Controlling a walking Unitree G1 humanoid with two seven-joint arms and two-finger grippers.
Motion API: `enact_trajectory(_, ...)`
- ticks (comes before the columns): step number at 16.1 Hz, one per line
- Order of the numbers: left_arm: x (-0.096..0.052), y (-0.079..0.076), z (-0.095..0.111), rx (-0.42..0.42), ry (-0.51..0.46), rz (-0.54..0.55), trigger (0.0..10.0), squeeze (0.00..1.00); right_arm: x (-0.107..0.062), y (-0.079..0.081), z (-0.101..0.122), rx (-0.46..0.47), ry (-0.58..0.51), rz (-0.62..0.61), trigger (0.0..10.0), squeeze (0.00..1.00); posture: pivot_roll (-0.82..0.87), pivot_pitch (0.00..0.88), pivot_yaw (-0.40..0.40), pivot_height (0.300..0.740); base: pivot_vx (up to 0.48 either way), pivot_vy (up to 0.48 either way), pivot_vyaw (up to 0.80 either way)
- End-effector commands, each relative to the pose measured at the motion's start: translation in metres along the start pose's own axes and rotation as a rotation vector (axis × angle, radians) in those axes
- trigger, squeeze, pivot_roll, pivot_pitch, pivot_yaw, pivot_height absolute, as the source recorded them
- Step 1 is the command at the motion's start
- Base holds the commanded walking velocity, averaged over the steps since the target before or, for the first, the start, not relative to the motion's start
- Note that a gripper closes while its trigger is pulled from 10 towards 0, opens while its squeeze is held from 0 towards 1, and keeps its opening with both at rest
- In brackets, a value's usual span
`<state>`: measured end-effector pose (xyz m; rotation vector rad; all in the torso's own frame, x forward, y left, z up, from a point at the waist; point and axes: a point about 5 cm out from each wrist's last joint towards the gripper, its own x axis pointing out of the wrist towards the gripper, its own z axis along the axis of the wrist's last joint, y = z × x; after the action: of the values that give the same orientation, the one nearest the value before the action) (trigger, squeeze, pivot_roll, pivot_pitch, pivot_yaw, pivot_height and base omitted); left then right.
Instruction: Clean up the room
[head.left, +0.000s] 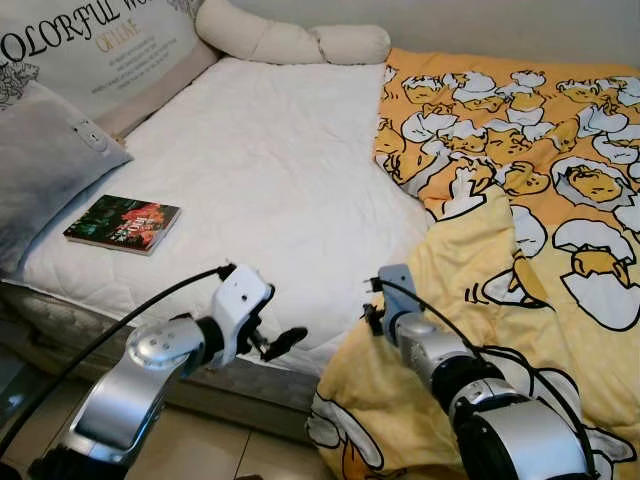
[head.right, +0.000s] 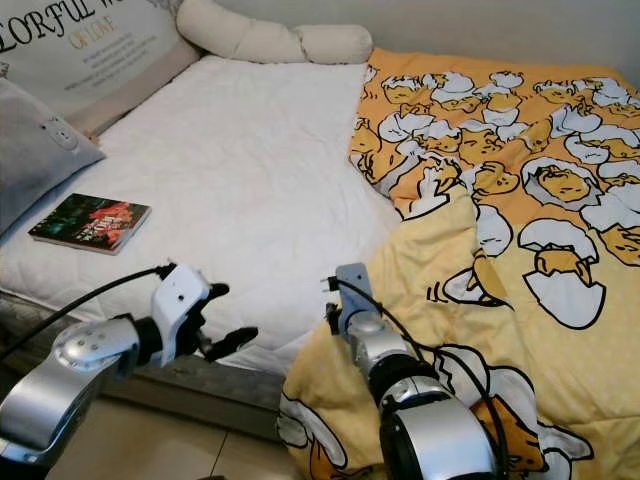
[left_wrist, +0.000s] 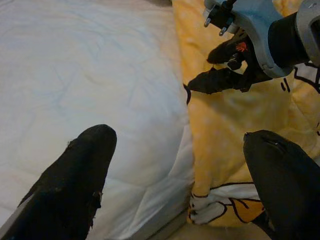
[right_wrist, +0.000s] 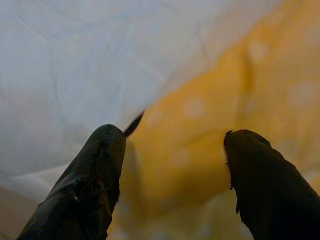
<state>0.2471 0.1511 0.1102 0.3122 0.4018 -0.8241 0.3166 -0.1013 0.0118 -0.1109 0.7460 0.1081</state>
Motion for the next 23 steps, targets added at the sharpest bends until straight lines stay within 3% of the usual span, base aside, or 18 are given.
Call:
enact_trajectory(1, -0.007, -0.002, 0.001, 0.005, 0.012, -0.006, 10.0, 0.64, 0.0, 0.006, 0.004, 0.049, 0.027, -0.004, 10.0, 0.0, 0.12, 0.0, 0.054, 0.74, 0.0, 0.0, 0.0)
enact_trajectory(6, -0.024, -0.011, 0.001, 0.004, 0.043, -0.028, 10.0, 0.64, 0.0, 0.011, -0.011, 0.111, 0.1, -0.013, 10.0, 0.0, 0.17, 0.06, 0.057, 0.74, 0.0, 0.0, 0.0)
enact_trajectory(7, -0.029, -0.012, 0.004, 0.005, 0.048, -0.03, 10.0, 0.64, 0.0, 0.009, -0.013, 0.13, 0.106, -0.009, 9.4, 0.0, 0.19, 0.087, 0.06, 0.74, 0.0, 0.0, 0.0)
enact_trajectory(8, -0.034, -0.012, 0.005, 0.008, 0.057, -0.033, 10.0, 0.64, 0.0, 0.006, -0.015, 0.134, 0.111, -0.011, 7.7, 0.0, 0.2, 0.101, 0.062, 0.74, 0.0, 0.0, 0.0)
enact_trajectory(9, -0.036, -0.013, 0.005, 0.01, 0.06, -0.034, 10.0, 0.64, 0.0, 0.005, -0.016, 0.132, 0.113, -0.013, 7.7, 0.0, 0.2, 0.106, 0.062, 0.74, 0.0, 0.0, 0.0)
enact_trajectory(10, -0.041, -0.013, 0.006, 0.015, 0.069, -0.038, 10.0, 0.64, 0.0, 0.002, -0.02, 0.125, 0.123, -0.022, 6.6, 0.0, 0.22, 0.13, 0.068, 0.74, 0.0, 0.0, 0.0)
enact_trajectory(12, -0.046, -0.015, 0.009, 0.016, 0.079, -0.046, 10.0, 0.64, 0.0, -0.005, -0.031, 0.129, 0.152, -0.043, 5.8, 0.0, 0.23, 0.155, 0.079, 0.74, 0.0, 0.0, 0.0)
enact_trajectory(15, -0.046, -0.019, 0.009, 0.008, 0.087, -0.062, 10.0, 0.64, 0.0, -0.009, -0.036, 0.17, 0.155, -0.028, 0.0, 0.0, 0.21, 0.159, 0.082, 0.74, 0.0, 0.0, 0.0)
enact_trajectory(23, -0.039, -0.021, 0.007, -0.008, 0.069, -0.048, 10.0, 0.64, 0.0, -0.016, -0.036, 0.199, 0.139, -0.005, 0.0, 0.0, 0.17, 0.081, 0.054, 0.74, 0.0, 0.0, 0.0)
